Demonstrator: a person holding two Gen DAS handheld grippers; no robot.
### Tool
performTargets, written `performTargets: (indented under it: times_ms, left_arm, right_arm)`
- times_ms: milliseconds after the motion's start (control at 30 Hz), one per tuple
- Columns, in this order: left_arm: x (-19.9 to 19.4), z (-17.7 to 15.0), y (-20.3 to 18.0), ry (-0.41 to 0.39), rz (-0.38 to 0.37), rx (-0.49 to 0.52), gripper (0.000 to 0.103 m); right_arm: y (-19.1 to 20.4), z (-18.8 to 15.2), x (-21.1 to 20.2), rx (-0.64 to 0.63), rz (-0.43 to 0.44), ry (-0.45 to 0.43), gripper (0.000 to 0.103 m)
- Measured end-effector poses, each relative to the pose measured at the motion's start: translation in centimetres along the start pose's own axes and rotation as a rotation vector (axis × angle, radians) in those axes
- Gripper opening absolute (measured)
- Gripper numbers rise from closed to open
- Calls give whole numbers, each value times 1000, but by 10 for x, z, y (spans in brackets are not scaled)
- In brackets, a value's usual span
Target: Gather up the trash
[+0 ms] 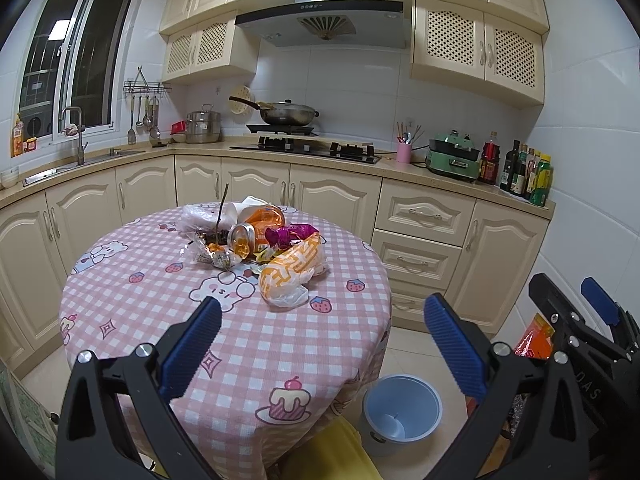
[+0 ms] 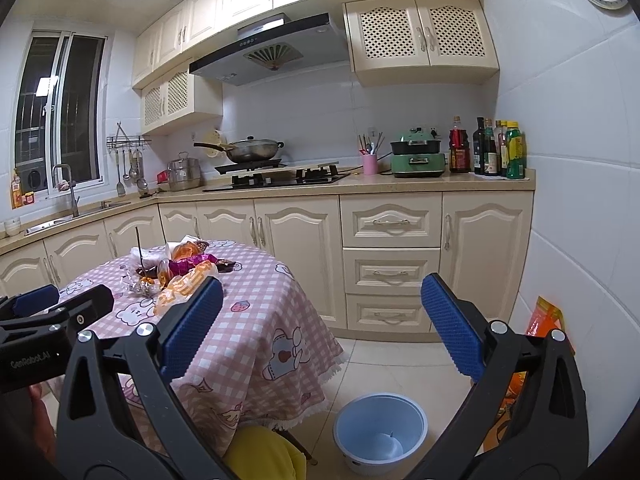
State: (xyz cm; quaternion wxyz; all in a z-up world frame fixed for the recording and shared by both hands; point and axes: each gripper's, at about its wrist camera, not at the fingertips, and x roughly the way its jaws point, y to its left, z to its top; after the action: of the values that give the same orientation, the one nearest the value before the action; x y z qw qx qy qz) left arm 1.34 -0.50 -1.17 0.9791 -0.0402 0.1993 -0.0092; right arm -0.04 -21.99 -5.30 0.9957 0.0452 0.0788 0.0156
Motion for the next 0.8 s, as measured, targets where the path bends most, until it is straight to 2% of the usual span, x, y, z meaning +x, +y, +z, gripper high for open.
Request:
performTargets:
  times_ms: [433,800]
  left_arm:
    - [3,1,7,4,2,-15,99]
    - [23,1,25,45,1,-47,99]
  right_arm:
    - [3,-1,5,-5,-3,14,98]
    - [18,-4,25,-24,0,67,98]
